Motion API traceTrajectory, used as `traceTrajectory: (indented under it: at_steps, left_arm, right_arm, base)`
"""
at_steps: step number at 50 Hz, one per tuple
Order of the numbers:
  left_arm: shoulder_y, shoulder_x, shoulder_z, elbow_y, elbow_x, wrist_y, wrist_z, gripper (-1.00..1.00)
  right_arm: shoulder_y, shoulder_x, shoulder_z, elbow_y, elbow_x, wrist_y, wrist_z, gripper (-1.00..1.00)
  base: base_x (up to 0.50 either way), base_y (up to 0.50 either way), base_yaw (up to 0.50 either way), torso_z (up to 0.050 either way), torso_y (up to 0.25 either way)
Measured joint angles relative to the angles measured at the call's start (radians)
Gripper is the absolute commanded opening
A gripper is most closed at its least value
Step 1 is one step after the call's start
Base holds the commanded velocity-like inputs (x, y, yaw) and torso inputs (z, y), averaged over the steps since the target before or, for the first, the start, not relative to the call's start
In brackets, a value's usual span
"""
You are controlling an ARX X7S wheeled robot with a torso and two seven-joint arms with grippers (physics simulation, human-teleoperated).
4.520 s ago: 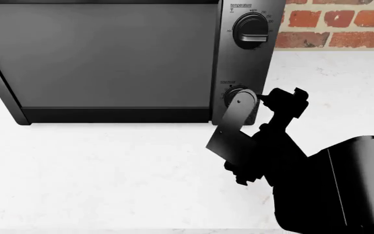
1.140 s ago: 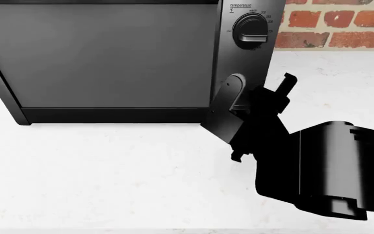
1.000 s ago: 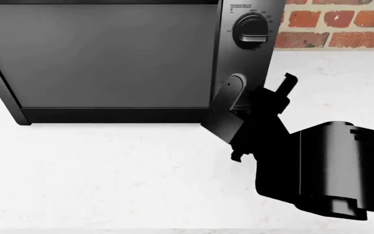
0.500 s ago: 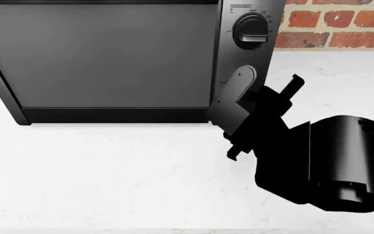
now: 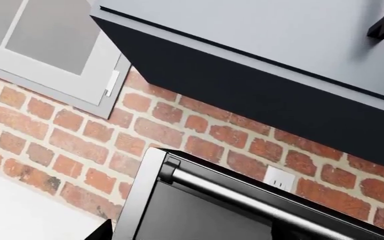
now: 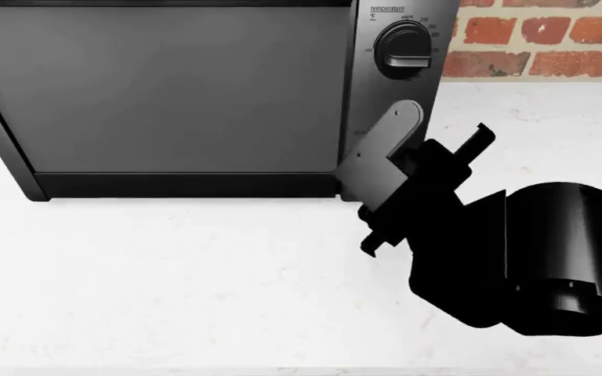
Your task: Turn on the toaster oven by setting the timer.
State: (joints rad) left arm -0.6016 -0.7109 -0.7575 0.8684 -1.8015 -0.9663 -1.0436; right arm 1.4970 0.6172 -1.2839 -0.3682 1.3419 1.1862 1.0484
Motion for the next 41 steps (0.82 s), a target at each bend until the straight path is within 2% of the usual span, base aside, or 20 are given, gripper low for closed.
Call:
traceTrajectory:
  at_steps: [41]
  left_arm:
    - [0.007, 0.005, 0.013, 0.001, 0.010, 0.012, 0.005, 1.00]
  right_arm:
    - [-0.089, 0.041, 0.091, 0.023, 0.088, -0.182, 0.045, -1.00]
  base:
    - [0.00, 0.00, 0.00, 0.000, 0.000]
